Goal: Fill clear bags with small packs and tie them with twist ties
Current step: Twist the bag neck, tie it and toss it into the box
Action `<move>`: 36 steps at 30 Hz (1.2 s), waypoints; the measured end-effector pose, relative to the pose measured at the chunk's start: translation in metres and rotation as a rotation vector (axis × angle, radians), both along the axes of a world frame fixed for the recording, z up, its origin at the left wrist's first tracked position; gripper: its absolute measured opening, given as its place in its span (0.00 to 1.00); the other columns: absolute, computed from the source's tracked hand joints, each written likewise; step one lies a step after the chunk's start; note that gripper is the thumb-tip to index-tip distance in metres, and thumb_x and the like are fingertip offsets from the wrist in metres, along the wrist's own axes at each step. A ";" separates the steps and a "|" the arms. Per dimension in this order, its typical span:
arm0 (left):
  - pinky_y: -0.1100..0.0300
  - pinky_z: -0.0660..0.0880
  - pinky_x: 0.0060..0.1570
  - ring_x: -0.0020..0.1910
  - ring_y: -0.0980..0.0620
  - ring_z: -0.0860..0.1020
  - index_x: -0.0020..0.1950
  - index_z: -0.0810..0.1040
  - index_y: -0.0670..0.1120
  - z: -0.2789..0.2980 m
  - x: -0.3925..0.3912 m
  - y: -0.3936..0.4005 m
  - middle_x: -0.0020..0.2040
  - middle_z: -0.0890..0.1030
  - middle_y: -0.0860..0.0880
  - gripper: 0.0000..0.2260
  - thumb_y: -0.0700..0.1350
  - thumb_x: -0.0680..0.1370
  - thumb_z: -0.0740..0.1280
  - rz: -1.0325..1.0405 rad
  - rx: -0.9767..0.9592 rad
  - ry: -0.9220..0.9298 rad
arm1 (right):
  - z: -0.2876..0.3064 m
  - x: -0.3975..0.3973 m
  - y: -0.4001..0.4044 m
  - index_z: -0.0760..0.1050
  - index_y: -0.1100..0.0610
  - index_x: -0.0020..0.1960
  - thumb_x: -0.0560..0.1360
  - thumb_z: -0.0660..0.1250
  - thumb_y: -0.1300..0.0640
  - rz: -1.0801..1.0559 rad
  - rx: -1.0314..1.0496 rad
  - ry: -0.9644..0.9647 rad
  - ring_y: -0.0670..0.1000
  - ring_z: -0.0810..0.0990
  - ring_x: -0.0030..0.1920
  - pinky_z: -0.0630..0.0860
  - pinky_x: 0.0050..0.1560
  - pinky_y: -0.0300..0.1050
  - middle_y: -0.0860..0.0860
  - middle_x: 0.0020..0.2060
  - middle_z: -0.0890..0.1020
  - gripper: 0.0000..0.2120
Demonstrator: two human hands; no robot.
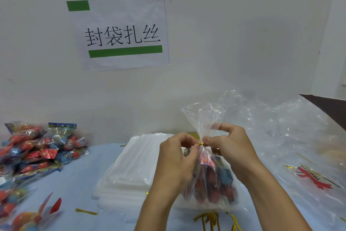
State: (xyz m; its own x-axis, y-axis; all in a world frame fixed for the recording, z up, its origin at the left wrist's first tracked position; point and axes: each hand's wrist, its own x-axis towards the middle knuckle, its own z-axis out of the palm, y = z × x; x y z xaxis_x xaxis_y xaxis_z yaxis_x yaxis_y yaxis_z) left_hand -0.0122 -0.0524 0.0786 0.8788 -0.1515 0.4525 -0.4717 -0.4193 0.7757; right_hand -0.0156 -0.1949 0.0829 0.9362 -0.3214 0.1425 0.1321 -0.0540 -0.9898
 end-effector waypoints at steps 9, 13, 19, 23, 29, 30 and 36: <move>0.72 0.71 0.47 0.47 0.58 0.75 0.43 0.77 0.51 0.003 -0.001 0.002 0.44 0.78 0.56 0.07 0.40 0.77 0.70 0.003 0.217 -0.234 | 0.004 -0.006 0.000 0.78 0.51 0.52 0.73 0.75 0.64 0.057 -0.212 0.031 0.51 0.85 0.36 0.80 0.39 0.41 0.56 0.35 0.87 0.13; 0.73 0.69 0.47 0.45 0.57 0.74 0.43 0.79 0.48 0.000 0.000 0.001 0.45 0.77 0.55 0.08 0.35 0.77 0.69 0.009 0.288 -0.307 | 0.005 -0.007 0.001 0.77 0.49 0.51 0.72 0.75 0.65 0.066 -0.232 0.046 0.47 0.86 0.35 0.79 0.35 0.37 0.52 0.33 0.87 0.15; 0.74 0.71 0.39 0.41 0.59 0.77 0.37 0.77 0.52 0.000 0.002 0.006 0.38 0.79 0.56 0.11 0.38 0.72 0.73 0.170 0.028 -0.083 | 0.004 -0.004 0.003 0.78 0.49 0.49 0.72 0.77 0.64 -0.077 -0.162 0.008 0.45 0.83 0.29 0.79 0.35 0.38 0.50 0.30 0.86 0.14; 0.68 0.70 0.31 0.30 0.58 0.77 0.34 0.83 0.45 0.006 0.000 0.001 0.31 0.81 0.51 0.11 0.48 0.75 0.72 0.107 -0.118 0.218 | 0.004 -0.005 0.007 0.78 0.48 0.49 0.72 0.76 0.63 -0.094 -0.185 -0.037 0.44 0.81 0.27 0.75 0.30 0.36 0.50 0.30 0.85 0.13; 0.49 0.77 0.43 0.37 0.50 0.76 0.45 0.82 0.34 0.001 0.002 -0.002 0.42 0.83 0.35 0.22 0.54 0.80 0.66 0.132 -0.259 0.379 | 0.006 -0.008 0.021 0.78 0.48 0.50 0.74 0.69 0.70 -0.014 -0.249 -0.134 0.46 0.84 0.30 0.75 0.29 0.34 0.48 0.32 0.86 0.17; 0.52 0.75 0.40 0.36 0.50 0.74 0.44 0.82 0.33 0.000 0.002 -0.001 0.40 0.82 0.34 0.20 0.52 0.80 0.66 0.132 -0.308 0.391 | 0.006 -0.008 0.022 0.78 0.48 0.50 0.73 0.67 0.71 -0.003 -0.264 -0.148 0.47 0.85 0.30 0.77 0.29 0.36 0.48 0.32 0.86 0.18; 0.66 0.73 0.29 0.28 0.57 0.77 0.29 0.84 0.45 -0.001 0.001 0.000 0.32 0.83 0.47 0.18 0.40 0.79 0.68 0.094 -0.437 0.419 | 0.003 -0.004 0.029 0.78 0.50 0.50 0.72 0.66 0.72 -0.005 -0.354 -0.198 0.44 0.85 0.31 0.76 0.32 0.31 0.45 0.30 0.85 0.18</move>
